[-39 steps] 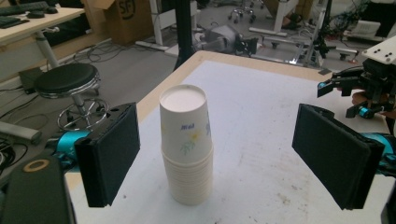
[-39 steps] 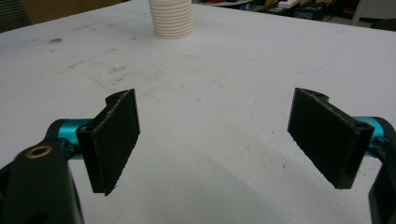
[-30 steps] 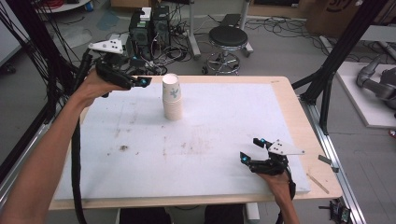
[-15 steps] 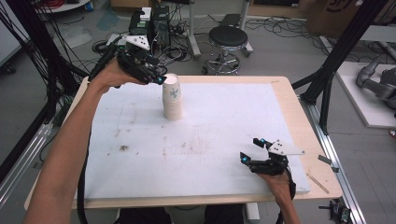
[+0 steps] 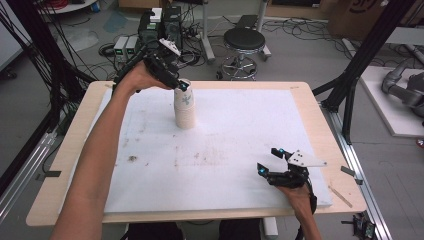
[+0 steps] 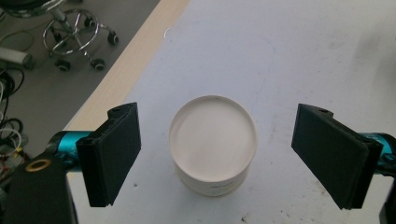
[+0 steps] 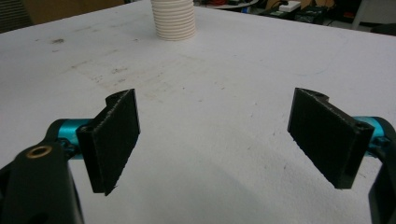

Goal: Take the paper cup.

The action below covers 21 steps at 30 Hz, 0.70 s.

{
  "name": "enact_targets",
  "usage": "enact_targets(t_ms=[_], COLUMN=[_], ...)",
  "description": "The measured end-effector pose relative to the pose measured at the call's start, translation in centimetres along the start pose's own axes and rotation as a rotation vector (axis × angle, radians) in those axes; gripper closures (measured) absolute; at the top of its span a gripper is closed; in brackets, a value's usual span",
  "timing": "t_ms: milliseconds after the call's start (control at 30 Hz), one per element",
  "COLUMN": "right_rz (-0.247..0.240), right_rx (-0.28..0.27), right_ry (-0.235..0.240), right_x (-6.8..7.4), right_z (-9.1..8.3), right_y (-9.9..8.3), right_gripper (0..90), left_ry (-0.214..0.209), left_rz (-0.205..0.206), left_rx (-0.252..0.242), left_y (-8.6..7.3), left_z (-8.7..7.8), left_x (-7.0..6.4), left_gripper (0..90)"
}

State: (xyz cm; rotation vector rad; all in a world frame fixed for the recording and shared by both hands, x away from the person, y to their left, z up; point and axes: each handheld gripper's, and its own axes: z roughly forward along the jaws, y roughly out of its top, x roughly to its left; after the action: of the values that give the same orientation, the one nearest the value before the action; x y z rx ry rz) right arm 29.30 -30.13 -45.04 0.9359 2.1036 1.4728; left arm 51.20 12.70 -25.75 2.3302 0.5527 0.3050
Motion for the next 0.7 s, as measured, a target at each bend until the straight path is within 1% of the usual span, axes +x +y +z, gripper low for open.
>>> enact_targets(t_ms=[100, 167, 233, 300, 400, 433, 500, 600, 700], right_rz=[0.0, 0.0, 0.001, 0.003, 0.003, 0.001, 0.001, -0.003, 0.001], right_rx=[0.0, 0.002, 0.002, 0.003, 0.006, 0.007, 0.006, 0.005, 0.007], right_ry=[0.002, 0.002, 0.002, 0.002, 0.001, 0.0, -0.002, -0.002, -0.003], right_x=[0.0, 0.0, 0.0, 0.0, 0.0, 0.0, 0.0, 0.0, 0.0], right_z=[0.0, 0.0, 0.0, 0.0, 0.0, 0.0, 0.0, 0.1, 0.1], right_y=[0.0, 0.0, 0.0, 0.0, 0.0, 0.0, 0.0, 0.0, 0.0], right_gripper=[17.0, 17.0, 17.0, 17.0, 17.0, 17.0, 17.0, 17.0, 17.0], left_ry=[0.012, 0.022, 0.029, 0.042, 0.049, 0.048, 0.045, 0.034, 0.023], left_rz=[-0.021, -0.028, -0.031, -0.042, -0.047, -0.05, -0.057, -0.066, -0.059], left_rx=[0.037, 0.068, 0.085, 0.091, 0.097, 0.099, 0.106, 0.098, 0.098], left_y=[0.1, 0.1, 0.0, -0.1, -0.2, -0.3, -0.4, -0.6, -0.5], left_z=[0.7, 1.2, 1.5, 1.7, 1.9, 2.0, 2.1, 2.0, 1.9], left_x=[0.0, 0.0, 0.0, 0.1, 0.0, 0.1, 0.1, 0.2, 0.1], left_gripper=[15.9, 16.2, 16.2, 16.7, 19.0, 22.3, 22.3, 24.3, 28.4])
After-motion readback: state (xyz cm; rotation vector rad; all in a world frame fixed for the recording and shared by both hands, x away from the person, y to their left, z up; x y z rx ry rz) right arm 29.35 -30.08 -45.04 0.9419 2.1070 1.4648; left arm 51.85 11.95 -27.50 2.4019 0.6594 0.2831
